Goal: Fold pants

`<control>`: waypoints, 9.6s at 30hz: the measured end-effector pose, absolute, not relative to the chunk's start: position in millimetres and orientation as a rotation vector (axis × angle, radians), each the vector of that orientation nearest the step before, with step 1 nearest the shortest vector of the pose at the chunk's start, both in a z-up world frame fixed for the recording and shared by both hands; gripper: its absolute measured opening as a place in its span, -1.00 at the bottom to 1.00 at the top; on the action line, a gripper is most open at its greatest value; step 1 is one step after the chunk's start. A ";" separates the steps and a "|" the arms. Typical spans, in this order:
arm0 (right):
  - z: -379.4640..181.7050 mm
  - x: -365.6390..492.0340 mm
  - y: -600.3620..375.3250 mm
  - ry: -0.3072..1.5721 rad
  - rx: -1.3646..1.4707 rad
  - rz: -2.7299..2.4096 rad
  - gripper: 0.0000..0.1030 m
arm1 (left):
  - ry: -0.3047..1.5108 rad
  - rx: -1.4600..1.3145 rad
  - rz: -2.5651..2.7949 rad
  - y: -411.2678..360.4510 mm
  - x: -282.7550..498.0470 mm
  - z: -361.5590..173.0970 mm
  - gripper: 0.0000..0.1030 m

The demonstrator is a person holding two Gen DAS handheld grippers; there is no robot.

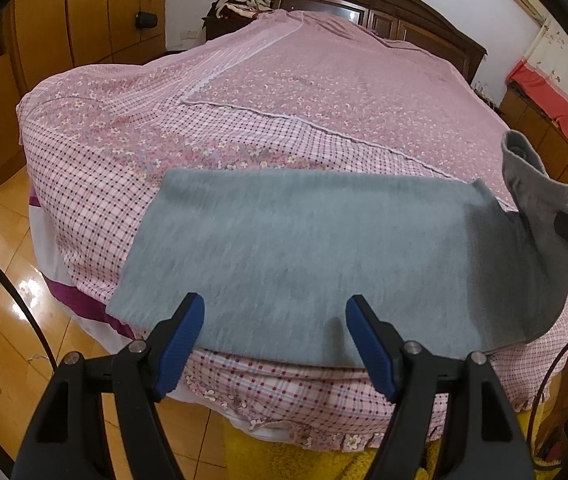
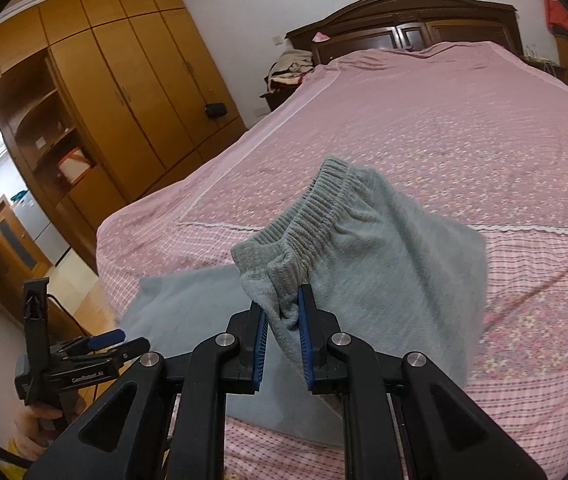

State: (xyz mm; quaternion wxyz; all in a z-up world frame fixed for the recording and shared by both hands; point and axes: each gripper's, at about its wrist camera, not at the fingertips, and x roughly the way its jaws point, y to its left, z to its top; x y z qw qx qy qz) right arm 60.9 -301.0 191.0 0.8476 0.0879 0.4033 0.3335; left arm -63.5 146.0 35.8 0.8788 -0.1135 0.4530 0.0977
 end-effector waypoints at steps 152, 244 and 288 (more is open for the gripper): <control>75.2 32.9 -311.8 1.192 0.225 0.595 -0.18 | 0.875 -0.095 -0.058 -1.6 -7.0 -24.9 -0.32; 124.9 34.5 -274.0 1.034 0.052 0.646 -0.18 | 0.786 -0.199 0.285 176.2 -63.3 33.7 -0.41; 92.9 172.1 -200.3 1.002 -0.014 0.596 -0.80 | 0.855 -0.398 0.216 241.8 16.3 1.9 -0.60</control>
